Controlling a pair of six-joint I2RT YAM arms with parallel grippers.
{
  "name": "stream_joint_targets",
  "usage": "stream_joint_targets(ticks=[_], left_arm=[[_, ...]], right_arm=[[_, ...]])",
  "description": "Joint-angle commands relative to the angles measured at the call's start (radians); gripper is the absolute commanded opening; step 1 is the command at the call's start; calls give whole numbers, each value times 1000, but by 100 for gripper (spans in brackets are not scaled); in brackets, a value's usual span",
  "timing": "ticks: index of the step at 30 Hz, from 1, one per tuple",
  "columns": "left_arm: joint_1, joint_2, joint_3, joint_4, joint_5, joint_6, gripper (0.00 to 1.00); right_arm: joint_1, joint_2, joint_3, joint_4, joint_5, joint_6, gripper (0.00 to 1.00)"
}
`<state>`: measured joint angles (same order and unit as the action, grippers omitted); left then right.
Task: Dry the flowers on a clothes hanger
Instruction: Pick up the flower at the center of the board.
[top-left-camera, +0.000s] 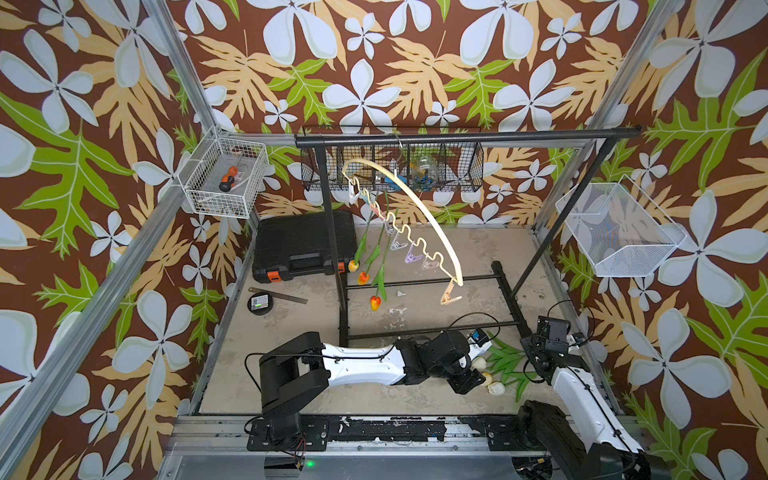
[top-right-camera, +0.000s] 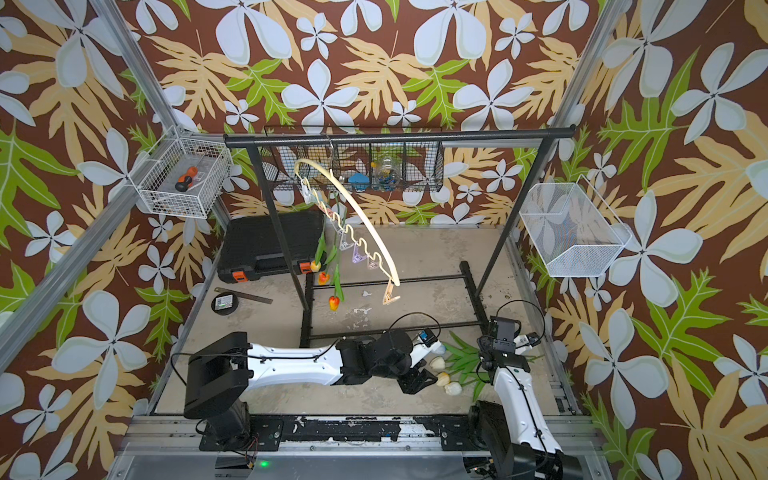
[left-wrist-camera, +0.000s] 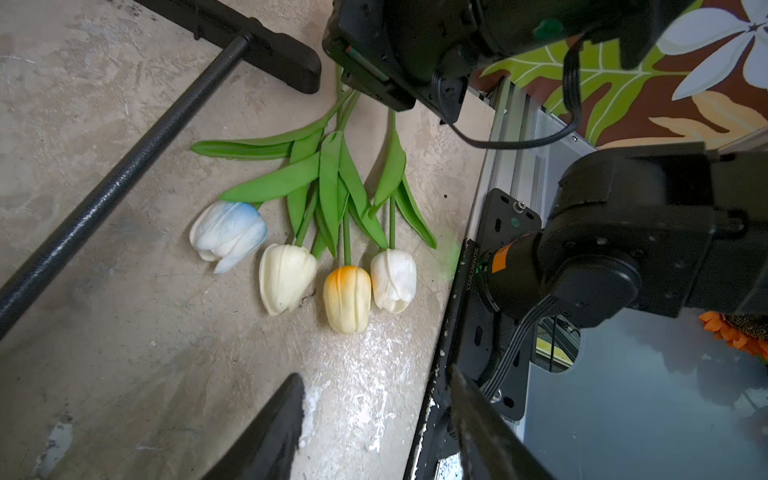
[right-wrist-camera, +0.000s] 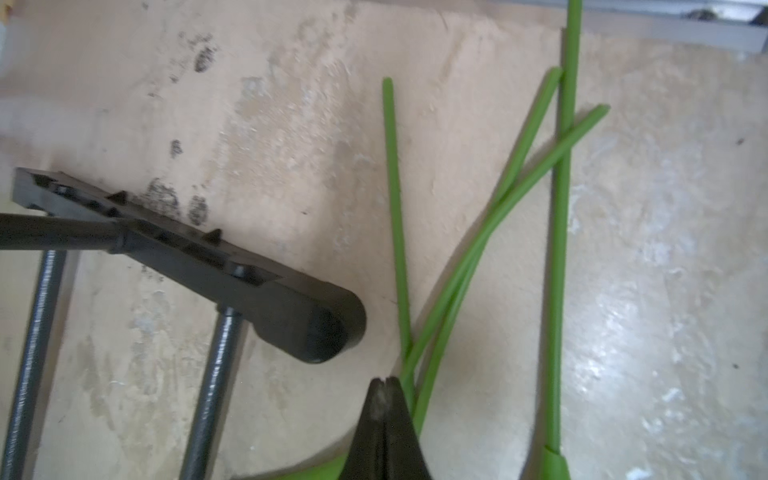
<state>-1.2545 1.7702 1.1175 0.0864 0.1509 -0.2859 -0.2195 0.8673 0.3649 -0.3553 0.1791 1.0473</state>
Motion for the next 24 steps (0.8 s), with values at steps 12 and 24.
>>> stream_joint_targets(ticks=[12,24], left_arm=[[10,-8,-3,38,38,11,59],[13,-3,-21,52,39,12,59]], right_arm=[[0,36,4,-6,19,7,41],[0,190,-19,99,0,-3,32]])
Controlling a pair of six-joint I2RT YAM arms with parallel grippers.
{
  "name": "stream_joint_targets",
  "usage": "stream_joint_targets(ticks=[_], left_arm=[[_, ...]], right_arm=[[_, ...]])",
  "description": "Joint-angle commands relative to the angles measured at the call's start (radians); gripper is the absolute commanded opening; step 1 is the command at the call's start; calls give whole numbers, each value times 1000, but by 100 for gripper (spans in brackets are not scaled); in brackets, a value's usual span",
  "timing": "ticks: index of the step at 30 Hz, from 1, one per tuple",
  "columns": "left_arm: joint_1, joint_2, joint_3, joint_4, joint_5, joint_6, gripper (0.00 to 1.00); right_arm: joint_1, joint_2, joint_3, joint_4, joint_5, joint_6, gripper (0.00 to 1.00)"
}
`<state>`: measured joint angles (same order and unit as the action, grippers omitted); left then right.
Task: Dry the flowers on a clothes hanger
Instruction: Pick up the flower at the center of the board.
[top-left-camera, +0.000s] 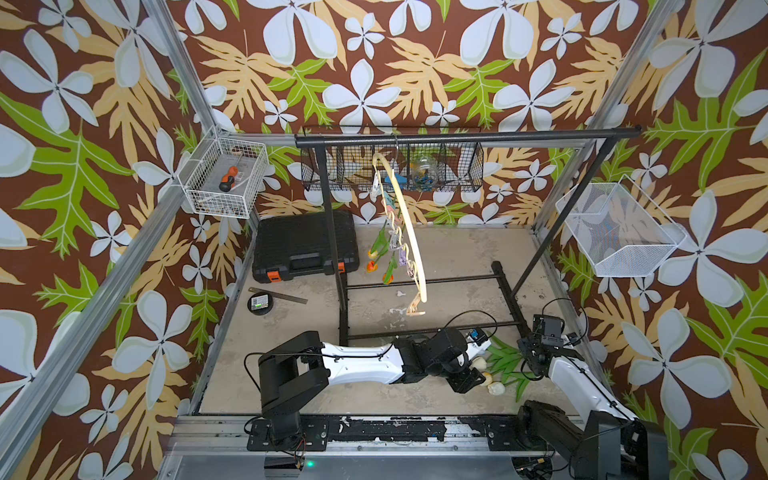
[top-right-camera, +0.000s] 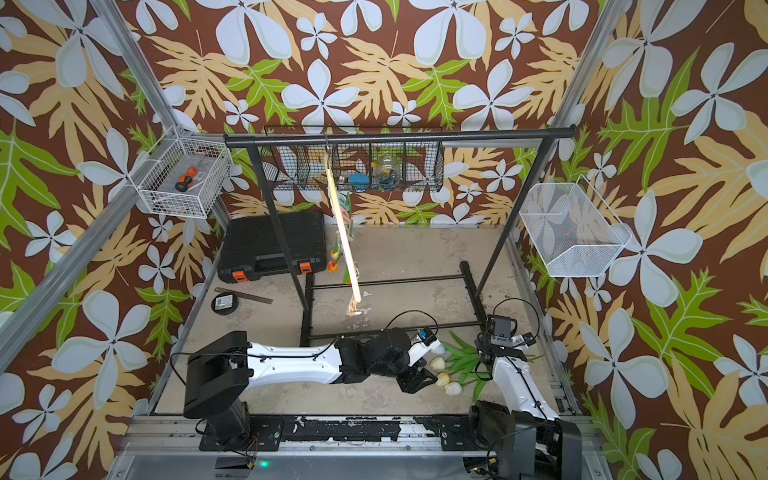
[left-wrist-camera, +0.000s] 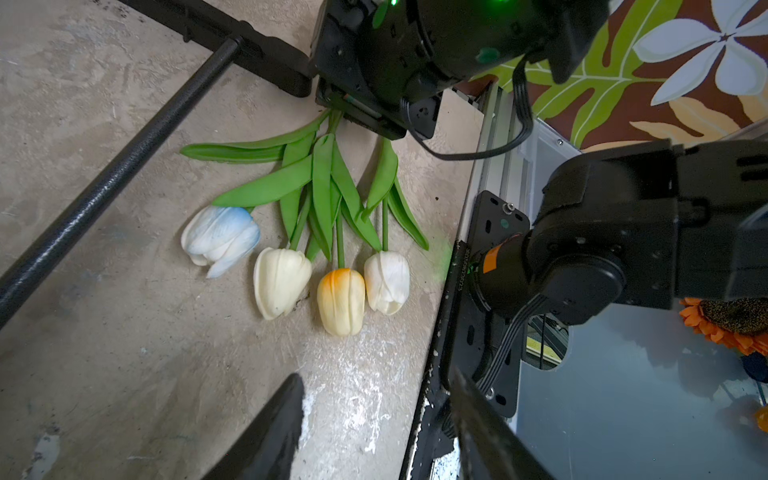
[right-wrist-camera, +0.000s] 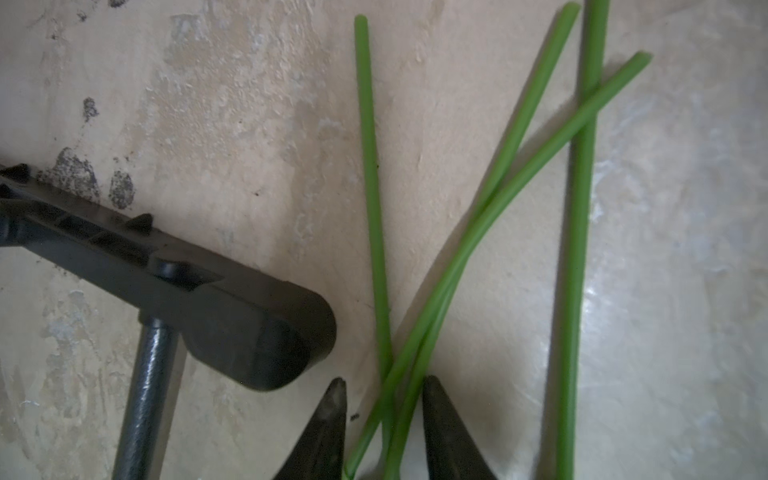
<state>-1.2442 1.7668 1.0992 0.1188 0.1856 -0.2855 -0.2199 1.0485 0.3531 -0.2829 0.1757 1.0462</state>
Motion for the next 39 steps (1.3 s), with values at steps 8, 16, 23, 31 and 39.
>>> stream_joint_targets(ticks=[8,16,23,31,39], left_arm=[[11,6,-2,23,9,15,59],[15,11,-4,24,11,15,59],[22,8,0,23,14,18,59],[32,-28,-8,41,27,11,59],[50,-89,-30,64,29,4,58]], right_arm=[[1,31,-33,95,2,2,18],[1,40,2,108,-35,-55,0],[0,-63,42,68,-101,-102,0],[1,-258,88,62,-168,-195,0],[2,-416,154,132,-327,-327,0]])
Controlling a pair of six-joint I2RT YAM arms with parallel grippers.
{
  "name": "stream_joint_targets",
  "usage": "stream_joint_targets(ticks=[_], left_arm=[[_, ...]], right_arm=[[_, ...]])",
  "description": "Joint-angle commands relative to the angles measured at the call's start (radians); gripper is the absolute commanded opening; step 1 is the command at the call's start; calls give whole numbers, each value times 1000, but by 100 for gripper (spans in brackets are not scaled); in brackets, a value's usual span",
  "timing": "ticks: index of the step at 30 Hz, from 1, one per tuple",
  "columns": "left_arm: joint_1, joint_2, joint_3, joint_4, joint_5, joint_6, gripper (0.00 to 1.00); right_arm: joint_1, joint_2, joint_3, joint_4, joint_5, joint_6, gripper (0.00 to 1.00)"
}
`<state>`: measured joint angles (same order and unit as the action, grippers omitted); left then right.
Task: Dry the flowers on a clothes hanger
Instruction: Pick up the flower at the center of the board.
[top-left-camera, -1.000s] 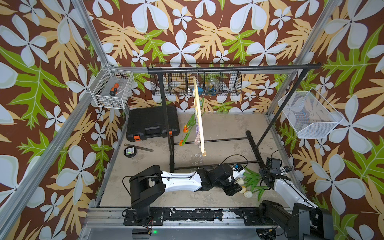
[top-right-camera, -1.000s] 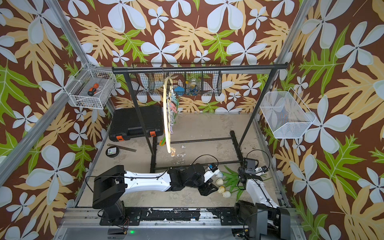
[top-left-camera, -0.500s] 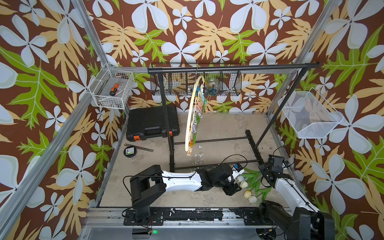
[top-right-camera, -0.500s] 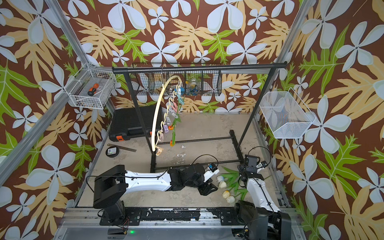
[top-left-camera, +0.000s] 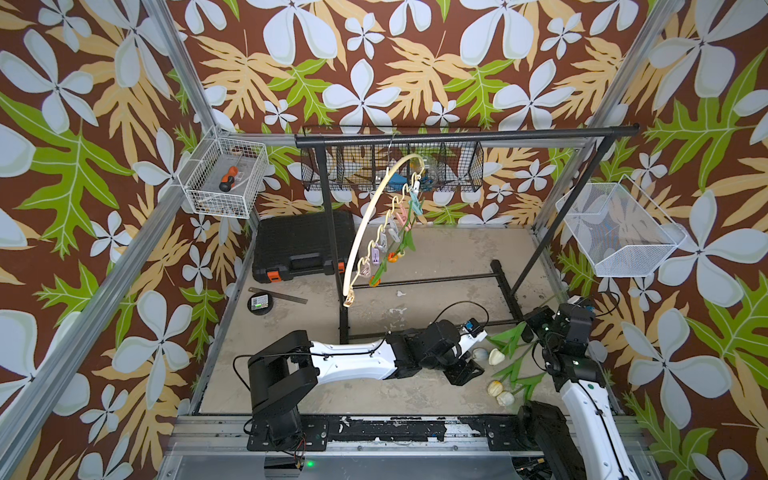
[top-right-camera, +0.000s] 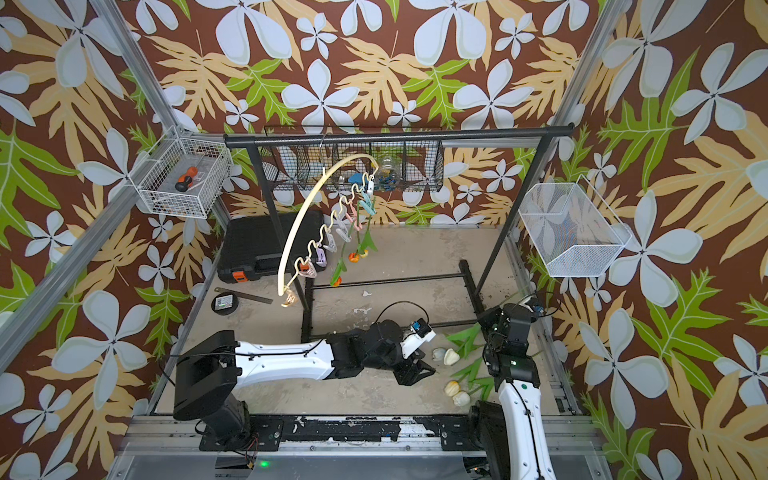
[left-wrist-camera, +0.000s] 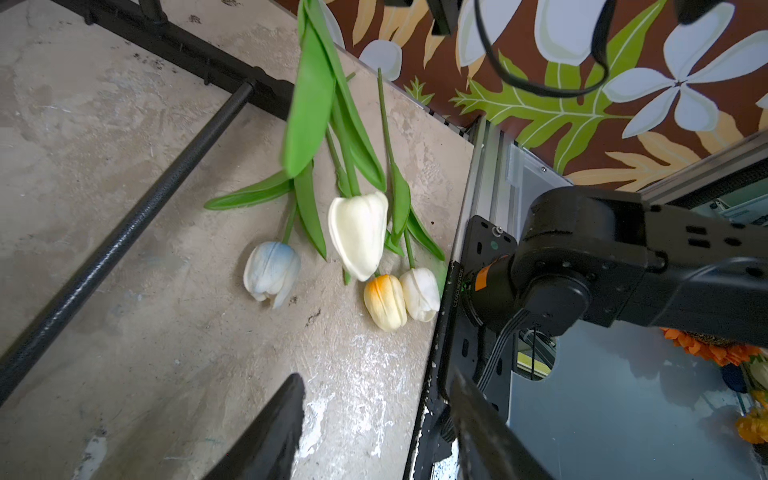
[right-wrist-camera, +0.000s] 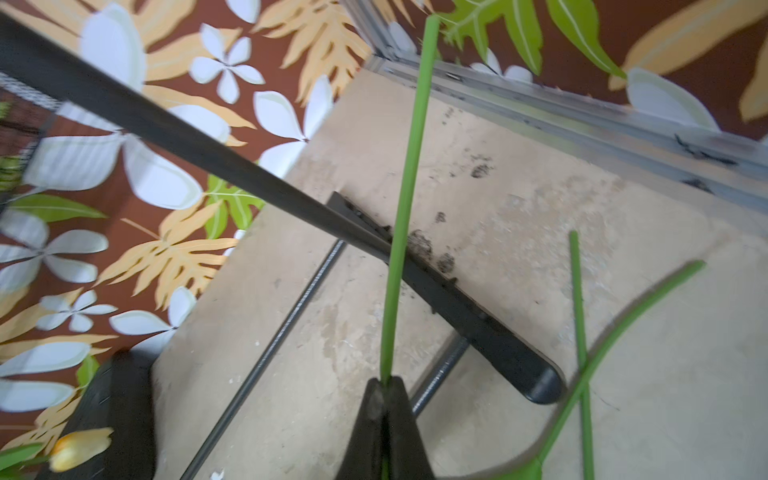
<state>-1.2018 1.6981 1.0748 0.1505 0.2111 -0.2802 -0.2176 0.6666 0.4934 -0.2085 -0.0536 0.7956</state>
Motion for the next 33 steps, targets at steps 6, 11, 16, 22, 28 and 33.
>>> stream_joint_targets(ticks=[6,11,16,22,28,33], left_arm=[[22,-133,-59,32,-59,10,58],[24,-255,-63,-35,-138,50,58],[24,-350,13,-198,-220,99,59],[24,-436,183,-465,-423,143,61],[34,-484,388,-682,-630,109,62],[33,-521,560,-810,-776,67,62]], right_arm=[[0,-138,14,233,-378,-122,0],[0,-164,30,387,-598,-103,0],[7,-138,41,581,-762,-38,0],[118,-89,87,661,-814,-102,0],[237,-21,143,673,-823,-174,0],[308,45,182,666,-827,-213,0]])
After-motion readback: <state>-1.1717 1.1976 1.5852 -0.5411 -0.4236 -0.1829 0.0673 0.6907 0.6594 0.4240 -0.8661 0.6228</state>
